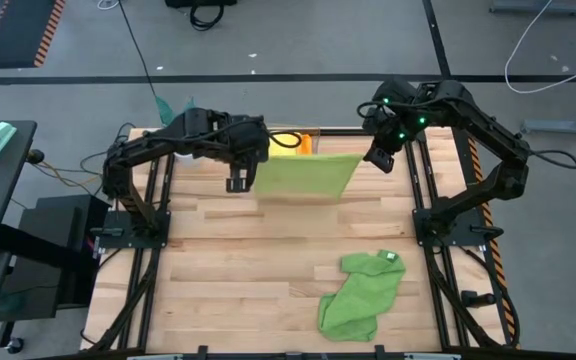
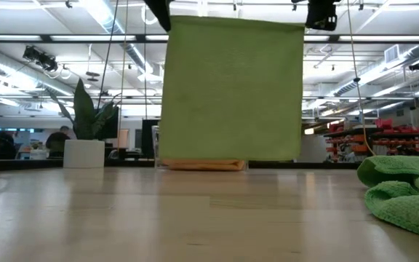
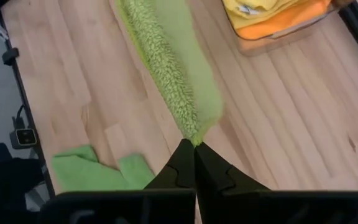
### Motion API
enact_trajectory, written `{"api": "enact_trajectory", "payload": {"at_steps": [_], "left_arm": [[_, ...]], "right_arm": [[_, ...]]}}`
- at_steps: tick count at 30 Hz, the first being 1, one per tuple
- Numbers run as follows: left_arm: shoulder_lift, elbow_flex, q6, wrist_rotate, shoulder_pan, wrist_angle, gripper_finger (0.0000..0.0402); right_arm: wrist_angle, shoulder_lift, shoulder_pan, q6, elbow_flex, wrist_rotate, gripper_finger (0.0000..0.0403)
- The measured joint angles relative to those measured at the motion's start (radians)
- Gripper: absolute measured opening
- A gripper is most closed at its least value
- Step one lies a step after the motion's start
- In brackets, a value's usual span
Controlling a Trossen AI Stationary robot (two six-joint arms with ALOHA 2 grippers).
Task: Fold microfiber towels
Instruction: Fold the light green towel
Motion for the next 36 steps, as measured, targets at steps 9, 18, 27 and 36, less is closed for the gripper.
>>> {"api": "enact_trajectory", "payload": {"at_steps": [9, 18, 27, 36], "left_arm": [[0.033, -0.025, -0.130, 0.120, -0.099, -0.016, 0.0002], [0.032, -0.315, -0.241, 0.255, -0.200, 0.037, 0.0002], [0.032, -0.526, -0.357, 0.379, -0.310, 0.282, 0.0002], [0.031, -0.644, -0.495, 0.467, -0.417, 0.512, 0.0002]], "right_arm": [[-0.027, -0.001, 0.192, 0.094, -0.109, -0.012, 0.0000], [0.194, 0.000, 0.368, 0.155, -0.362, -0.066, 0.0000], [0.356, 0.000, 0.506, 0.241, -0.553, -0.108, 0.0000], [0.577, -0.001, 0.655, 0.352, -0.752, -0.169, 0.0000]]}}
